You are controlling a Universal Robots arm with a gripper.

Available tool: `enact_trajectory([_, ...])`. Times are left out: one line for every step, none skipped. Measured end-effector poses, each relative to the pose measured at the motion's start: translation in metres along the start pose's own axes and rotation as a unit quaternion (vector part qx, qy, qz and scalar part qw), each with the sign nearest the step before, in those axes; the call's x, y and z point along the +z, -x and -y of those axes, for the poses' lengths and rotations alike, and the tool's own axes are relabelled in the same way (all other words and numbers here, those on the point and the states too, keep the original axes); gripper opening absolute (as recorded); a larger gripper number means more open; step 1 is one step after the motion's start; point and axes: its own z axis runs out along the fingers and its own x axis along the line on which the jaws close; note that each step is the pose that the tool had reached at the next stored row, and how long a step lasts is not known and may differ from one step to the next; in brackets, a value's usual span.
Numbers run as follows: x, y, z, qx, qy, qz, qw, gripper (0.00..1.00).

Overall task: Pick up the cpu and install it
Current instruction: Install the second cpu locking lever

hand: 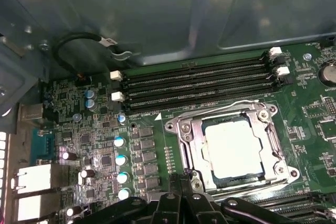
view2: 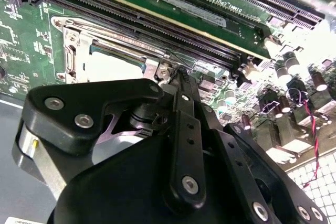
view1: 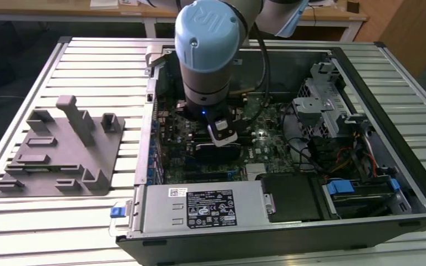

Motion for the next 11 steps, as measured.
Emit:
enact_trajectory([0.0001, 0.0000, -0.0002, 0.000, -0.0012, 0.0003, 1.0000, 0.11])
enact_trajectory([0.0002, 0.0001, -0.0003, 0.001, -0.0028, 0.0008, 1.0000, 0.11])
enact_trajectory([0.0005, 0.0000, -0.0003, 0.001, -0.0038, 0.0010, 1.0000, 0.11])
enact_trajectory([0.0008, 0.0000, -0.0002, 0.001, -0.0047, 0.0012, 1.0000, 0.11])
enact_trajectory([0.0011, 0.0000, -0.0002, 0.001, -0.0052, 0.0013, 1.0000, 0.11])
enact_trajectory([0.0013, 0.0000, -0.0002, 0.001, -0.0053, 0.0013, 1.0000, 0.11])
enact_trajectory([0.0015, 0.0000, -0.0001, 0.001, -0.0053, 0.0013, 1.0000, 0.11])
enact_trajectory([0.0018, 0.0000, 0.0000, 0.001, -0.0053, 0.0013, 1.0000, 0.11])
enact_trajectory([0.0021, 0.0000, 0.0001, 0.001, -0.0052, 0.0013, 1.0000, 0.11])
enact_trajectory([0.0024, 0.0000, 0.0002, 0.001, -0.0052, 0.0013, 1.0000, 0.11])
enact_trajectory([0.0027, 0.0000, 0.0003, 0.001, -0.0052, 0.0013, 1.0000, 0.11])
